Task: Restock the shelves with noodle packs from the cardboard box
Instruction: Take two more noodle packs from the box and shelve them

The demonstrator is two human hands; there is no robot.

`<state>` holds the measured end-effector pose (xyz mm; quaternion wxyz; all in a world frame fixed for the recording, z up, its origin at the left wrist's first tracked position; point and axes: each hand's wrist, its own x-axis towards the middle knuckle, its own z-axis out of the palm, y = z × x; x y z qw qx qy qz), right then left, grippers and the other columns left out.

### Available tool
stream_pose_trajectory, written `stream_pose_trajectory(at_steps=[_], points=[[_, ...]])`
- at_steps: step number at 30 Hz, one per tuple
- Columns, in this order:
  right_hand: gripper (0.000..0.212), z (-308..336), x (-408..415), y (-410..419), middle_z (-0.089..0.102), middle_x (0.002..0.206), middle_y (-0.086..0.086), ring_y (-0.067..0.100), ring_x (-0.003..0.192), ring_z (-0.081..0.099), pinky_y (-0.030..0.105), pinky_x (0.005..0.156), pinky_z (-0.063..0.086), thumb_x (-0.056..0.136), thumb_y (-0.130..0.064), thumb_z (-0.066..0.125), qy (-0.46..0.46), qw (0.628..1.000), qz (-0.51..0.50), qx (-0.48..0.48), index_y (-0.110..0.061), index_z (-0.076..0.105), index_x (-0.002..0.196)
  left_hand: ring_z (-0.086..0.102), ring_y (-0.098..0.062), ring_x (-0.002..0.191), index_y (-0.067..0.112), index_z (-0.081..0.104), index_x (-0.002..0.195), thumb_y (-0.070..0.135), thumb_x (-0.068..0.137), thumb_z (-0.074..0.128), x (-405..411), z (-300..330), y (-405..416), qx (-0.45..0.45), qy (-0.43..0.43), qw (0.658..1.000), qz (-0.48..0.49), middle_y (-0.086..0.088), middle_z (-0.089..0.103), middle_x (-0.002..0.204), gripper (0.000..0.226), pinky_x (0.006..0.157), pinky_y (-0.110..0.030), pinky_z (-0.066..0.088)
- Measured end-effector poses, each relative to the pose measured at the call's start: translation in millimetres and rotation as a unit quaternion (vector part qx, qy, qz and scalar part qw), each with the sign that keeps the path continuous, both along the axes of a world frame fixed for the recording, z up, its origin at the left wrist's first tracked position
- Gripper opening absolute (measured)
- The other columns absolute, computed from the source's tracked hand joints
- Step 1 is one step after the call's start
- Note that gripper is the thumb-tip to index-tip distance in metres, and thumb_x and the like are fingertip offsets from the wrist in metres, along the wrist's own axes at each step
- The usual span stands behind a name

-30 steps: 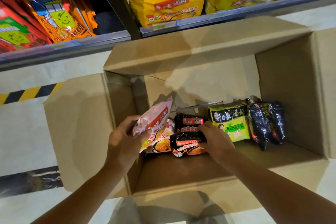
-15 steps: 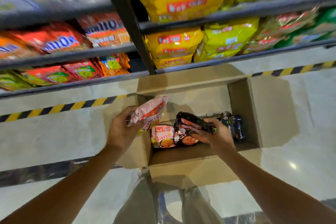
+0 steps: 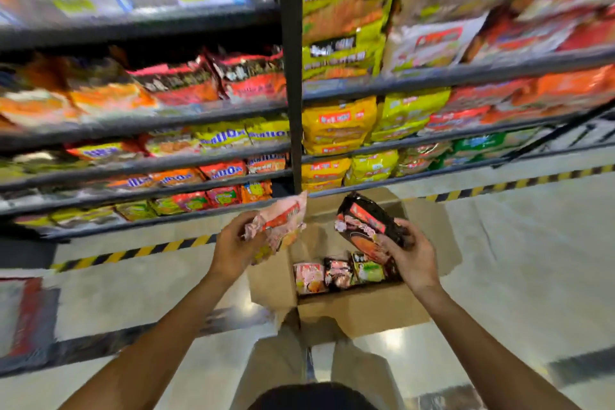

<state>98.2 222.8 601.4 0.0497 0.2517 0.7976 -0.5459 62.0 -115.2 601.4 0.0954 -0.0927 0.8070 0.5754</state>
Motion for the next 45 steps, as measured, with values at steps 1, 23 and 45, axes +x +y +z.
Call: stream_pose_trajectory(at_steps=[1,23,45], points=[[0.036,15,2,-3,0.069,0.097,-0.006,-0.013,0.081,0.065,0.007,0.066,0.05,0.081,-0.004,0.079,0.012,1.0,0.0,0.0,-0.01,0.063,0.112,0.065,-0.006,0.1,0.038,0.07,0.108,0.022,0.079,0.082,-1,14,-3,-0.001,0.002,1.0,-0.007,0.02,0.071,0.103,0.035,0.081,-0.026,0.056],[0.042,201,31,-30,0.07,0.107,-0.009,-0.008,0.088,0.066,0.009,0.063,0.052,0.081,-0.016,0.078,0.217,0.972,0.084,-0.044,-0.021,0.064,0.121,0.065,-0.014,0.108,0.03,0.065,0.124,0.036,0.086,0.074,58,210,-60,-0.008,0.145,0.989,0.037,0.003,0.07,0.119,0.04,0.085,-0.032,0.056],[0.036,313,-23,-203,0.074,0.096,-0.018,0.007,0.096,0.066,0.001,0.07,0.046,0.069,-0.028,0.085,0.302,0.948,0.102,0.024,-0.039,0.068,0.098,0.064,0.004,0.106,0.031,0.065,0.123,0.024,0.092,0.068,32,337,-233,0.03,0.28,0.959,0.026,0.021,0.071,0.113,0.031,0.083,-0.011,0.049]])
